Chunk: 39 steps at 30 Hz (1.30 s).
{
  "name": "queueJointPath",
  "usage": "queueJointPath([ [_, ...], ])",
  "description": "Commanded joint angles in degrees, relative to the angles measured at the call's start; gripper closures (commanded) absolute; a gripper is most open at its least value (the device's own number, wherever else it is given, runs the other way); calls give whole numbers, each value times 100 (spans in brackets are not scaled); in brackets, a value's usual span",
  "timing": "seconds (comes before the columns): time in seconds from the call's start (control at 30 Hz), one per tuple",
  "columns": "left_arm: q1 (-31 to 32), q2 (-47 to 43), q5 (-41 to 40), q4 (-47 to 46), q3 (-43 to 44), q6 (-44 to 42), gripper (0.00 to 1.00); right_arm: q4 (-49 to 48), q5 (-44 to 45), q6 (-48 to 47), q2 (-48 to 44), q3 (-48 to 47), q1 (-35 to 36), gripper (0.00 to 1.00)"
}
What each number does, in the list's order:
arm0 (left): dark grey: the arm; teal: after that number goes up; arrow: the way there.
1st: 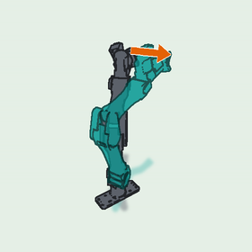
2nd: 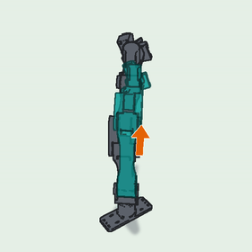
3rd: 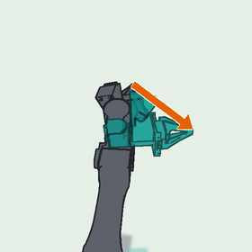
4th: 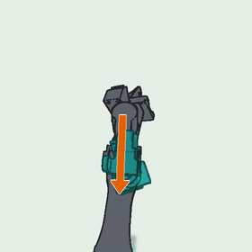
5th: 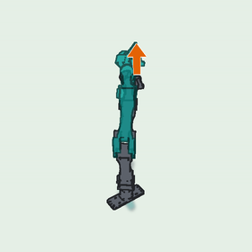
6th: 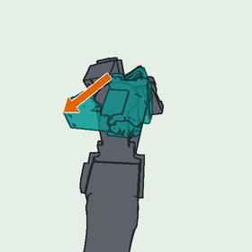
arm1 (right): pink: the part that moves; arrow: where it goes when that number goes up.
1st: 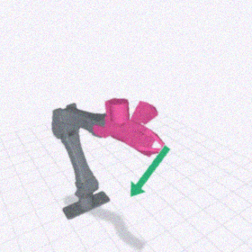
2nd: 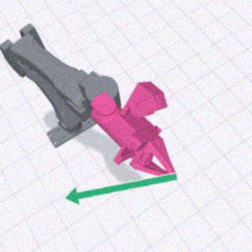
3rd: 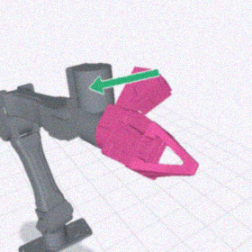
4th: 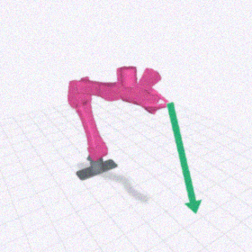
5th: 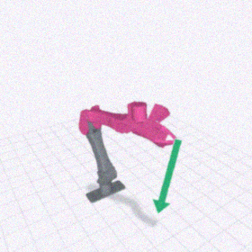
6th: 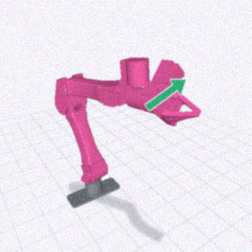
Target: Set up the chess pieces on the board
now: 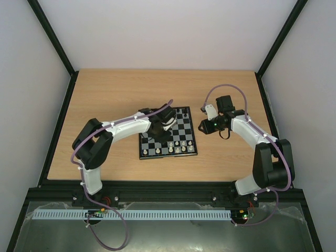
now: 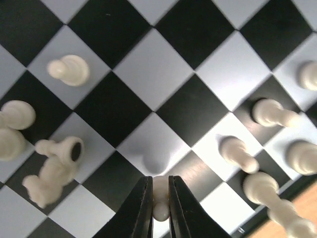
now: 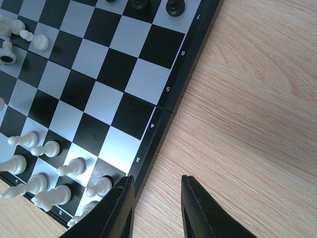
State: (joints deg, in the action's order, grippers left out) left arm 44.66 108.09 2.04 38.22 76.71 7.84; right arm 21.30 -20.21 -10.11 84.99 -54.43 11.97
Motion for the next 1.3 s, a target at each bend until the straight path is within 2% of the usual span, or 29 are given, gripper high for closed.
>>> queueJointPath([
  [0.0,161,-315,275,168,-158,-99,93,270,-97,-62,90,-15,-17,71],
  [0.8,240,113,367,95,-90,-125,92,278,-89,-78,118,-10,-19,72],
  [1.13,236,-22,276,266,126,-138,79,287,-93,-81,123,-11,-21,72],
  [1.27,171,-151,134,251,274,-121,77,288,-89,-72,115,-11,-15,71],
])
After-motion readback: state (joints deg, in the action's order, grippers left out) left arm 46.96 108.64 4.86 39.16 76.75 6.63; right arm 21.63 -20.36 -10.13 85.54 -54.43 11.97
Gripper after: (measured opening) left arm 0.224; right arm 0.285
